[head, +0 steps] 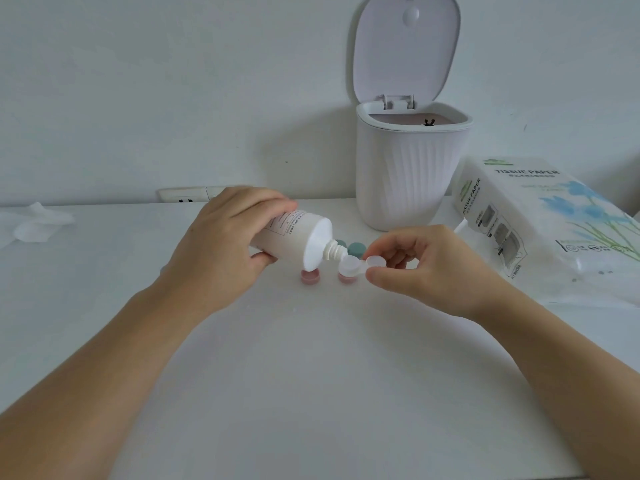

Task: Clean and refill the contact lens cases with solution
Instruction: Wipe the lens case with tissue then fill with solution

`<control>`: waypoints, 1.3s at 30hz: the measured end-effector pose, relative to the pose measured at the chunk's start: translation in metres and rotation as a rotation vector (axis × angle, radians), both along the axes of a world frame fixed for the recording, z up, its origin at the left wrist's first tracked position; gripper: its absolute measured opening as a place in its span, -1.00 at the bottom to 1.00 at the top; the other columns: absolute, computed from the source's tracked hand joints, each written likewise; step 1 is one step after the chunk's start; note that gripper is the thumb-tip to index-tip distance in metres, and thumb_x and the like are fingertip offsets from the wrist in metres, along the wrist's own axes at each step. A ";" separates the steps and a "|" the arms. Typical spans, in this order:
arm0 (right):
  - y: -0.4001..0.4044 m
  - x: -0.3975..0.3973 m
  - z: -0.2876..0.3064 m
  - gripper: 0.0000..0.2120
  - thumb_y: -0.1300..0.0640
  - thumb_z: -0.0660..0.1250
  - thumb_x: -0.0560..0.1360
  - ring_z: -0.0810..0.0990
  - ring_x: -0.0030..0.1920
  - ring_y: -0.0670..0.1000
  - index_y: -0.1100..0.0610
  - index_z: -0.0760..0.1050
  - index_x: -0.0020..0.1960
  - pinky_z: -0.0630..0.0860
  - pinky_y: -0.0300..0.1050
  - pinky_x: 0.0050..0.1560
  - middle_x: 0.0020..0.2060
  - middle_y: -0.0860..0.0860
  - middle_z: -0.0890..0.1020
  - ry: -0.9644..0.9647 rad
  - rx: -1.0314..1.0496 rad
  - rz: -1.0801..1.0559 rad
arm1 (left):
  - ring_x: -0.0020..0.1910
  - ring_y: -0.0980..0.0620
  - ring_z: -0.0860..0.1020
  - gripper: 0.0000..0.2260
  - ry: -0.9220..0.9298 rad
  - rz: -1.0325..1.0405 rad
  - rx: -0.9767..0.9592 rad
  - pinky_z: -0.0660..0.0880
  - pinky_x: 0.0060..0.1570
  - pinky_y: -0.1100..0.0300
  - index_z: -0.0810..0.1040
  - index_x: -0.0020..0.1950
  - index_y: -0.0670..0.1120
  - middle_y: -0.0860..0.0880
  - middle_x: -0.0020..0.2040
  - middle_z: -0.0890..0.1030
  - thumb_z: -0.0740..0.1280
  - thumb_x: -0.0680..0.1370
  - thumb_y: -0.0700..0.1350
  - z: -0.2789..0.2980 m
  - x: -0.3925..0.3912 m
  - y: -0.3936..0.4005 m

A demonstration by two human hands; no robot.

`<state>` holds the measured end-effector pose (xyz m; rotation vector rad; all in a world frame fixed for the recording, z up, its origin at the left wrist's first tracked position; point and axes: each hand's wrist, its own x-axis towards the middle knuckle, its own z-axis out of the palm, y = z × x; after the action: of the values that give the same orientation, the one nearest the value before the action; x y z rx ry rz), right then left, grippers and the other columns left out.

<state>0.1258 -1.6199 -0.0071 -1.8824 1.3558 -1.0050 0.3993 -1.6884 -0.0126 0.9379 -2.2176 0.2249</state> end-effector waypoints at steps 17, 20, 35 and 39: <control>-0.004 -0.002 -0.006 -0.91 -0.02 0.53 0.42 0.66 -0.17 0.01 -0.08 0.70 -0.08 0.56 -0.16 -0.10 -0.22 -0.07 0.72 0.036 0.011 0.048 | 0.21 -0.11 0.49 -0.46 -0.011 0.005 -0.154 0.35 0.32 0.09 0.62 0.23 -0.14 -0.06 0.20 0.62 0.53 0.28 -0.44 0.004 -0.001 0.000; -0.004 -0.002 -0.006 -0.93 0.02 0.54 0.44 0.65 -0.18 -0.01 -0.08 0.69 -0.08 0.55 -0.21 -0.12 -0.23 -0.09 0.71 0.041 0.002 0.049 | 0.20 -0.14 0.52 -0.49 -0.007 0.008 -0.164 0.39 0.30 0.04 0.63 0.22 -0.15 -0.06 0.20 0.63 0.52 0.30 -0.44 0.005 -0.002 0.000; -0.004 -0.002 -0.006 -0.93 0.04 0.53 0.45 0.60 -0.25 -0.20 -0.09 0.69 -0.08 0.51 -0.40 -0.16 -0.23 -0.11 0.71 0.038 -0.002 0.058 | 0.20 -0.17 0.53 -0.50 -0.010 0.015 -0.181 0.40 0.29 0.02 0.64 0.22 -0.15 -0.06 0.19 0.63 0.50 0.31 -0.45 0.006 -0.004 0.004; -0.004 -0.001 -0.006 -0.93 0.04 0.53 0.45 0.60 -0.25 -0.20 -0.13 0.68 -0.10 0.51 -0.39 -0.15 -0.23 -0.13 0.71 0.035 -0.008 0.063 | 0.19 -0.18 0.55 -0.50 -0.011 0.013 -0.183 0.41 0.28 -0.01 0.64 0.20 -0.15 -0.06 0.19 0.64 0.51 0.30 -0.45 0.006 -0.005 0.004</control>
<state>0.1243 -1.6240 -0.0129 -1.9450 1.3057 -0.9519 0.3948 -1.6843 -0.0069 0.8522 -2.1597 0.4321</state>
